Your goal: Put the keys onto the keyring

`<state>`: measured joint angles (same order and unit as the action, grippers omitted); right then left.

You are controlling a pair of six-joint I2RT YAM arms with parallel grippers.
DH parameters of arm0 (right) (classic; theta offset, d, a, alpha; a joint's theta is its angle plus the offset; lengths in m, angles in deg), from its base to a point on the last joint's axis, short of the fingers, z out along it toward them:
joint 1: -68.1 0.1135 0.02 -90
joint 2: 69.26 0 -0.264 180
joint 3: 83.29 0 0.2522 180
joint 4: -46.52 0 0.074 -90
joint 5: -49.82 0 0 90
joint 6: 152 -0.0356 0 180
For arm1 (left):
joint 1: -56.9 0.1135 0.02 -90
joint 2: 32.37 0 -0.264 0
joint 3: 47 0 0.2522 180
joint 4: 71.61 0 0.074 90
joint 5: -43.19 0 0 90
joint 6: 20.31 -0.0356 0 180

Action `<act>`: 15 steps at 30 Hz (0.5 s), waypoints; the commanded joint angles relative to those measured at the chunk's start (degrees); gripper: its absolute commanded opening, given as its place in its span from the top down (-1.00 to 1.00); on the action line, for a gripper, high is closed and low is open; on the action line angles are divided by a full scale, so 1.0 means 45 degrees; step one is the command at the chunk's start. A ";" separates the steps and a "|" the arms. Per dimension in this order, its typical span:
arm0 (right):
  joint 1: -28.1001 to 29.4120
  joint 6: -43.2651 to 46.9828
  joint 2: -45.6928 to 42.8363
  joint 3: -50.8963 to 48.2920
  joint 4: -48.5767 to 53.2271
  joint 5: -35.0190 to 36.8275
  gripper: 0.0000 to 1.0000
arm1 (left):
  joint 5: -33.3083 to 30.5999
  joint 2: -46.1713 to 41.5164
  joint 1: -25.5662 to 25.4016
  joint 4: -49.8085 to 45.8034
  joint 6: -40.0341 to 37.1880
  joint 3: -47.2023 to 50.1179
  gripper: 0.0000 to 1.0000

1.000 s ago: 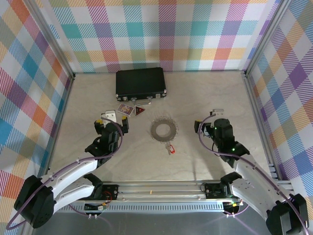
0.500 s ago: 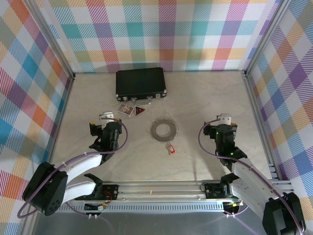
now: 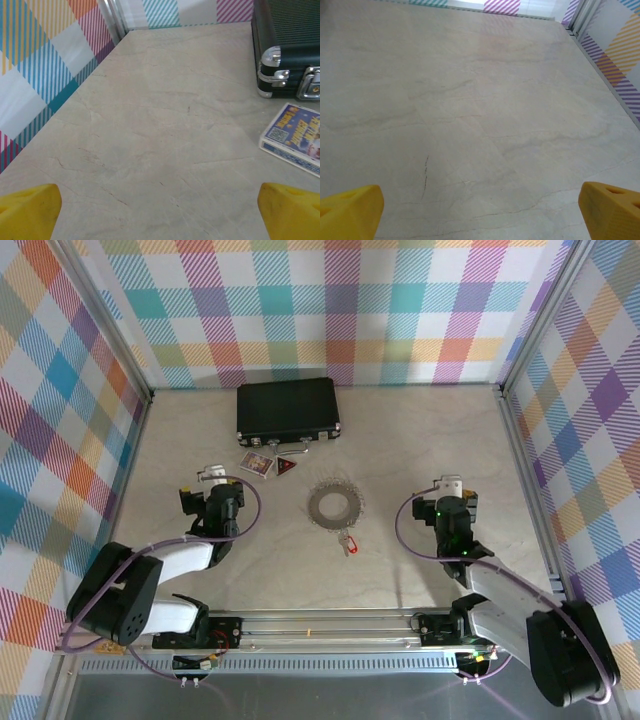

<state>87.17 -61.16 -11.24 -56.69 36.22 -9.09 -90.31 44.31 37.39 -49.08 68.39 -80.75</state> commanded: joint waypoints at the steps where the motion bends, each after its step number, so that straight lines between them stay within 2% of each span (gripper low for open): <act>1: -0.0093 0.0701 0.0914 0.0192 -0.2016 0.0312 -0.98 | 0.0420 0.0577 0.0388 0.1594 -0.0226 -0.0216 -0.99; 8: -0.0361 0.0948 0.2849 0.0629 -0.4229 0.0118 -0.98 | 0.0937 0.1373 0.0720 0.2465 -0.0577 -0.0485 -0.99; 10: -0.0604 0.0849 0.3378 0.0839 -0.4622 -0.0098 -0.98 | 0.1084 0.1788 0.0826 0.3548 -0.0717 -0.0167 -0.99; 12: -0.0972 0.0499 0.3686 0.1088 -0.4596 -0.0623 -0.98 | 0.0927 0.2196 0.0897 0.4607 -0.0733 0.0111 -0.99; 15: -0.1416 0.0186 0.3905 0.1346 -0.4450 -0.1060 -0.98 | 0.1069 0.2385 0.0966 0.4728 -0.0685 0.0083 -1.00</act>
<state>82.10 -58.56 5.74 -52.49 20.07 -11.36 -86.25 54.26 40.91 -33.67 65.74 -81.06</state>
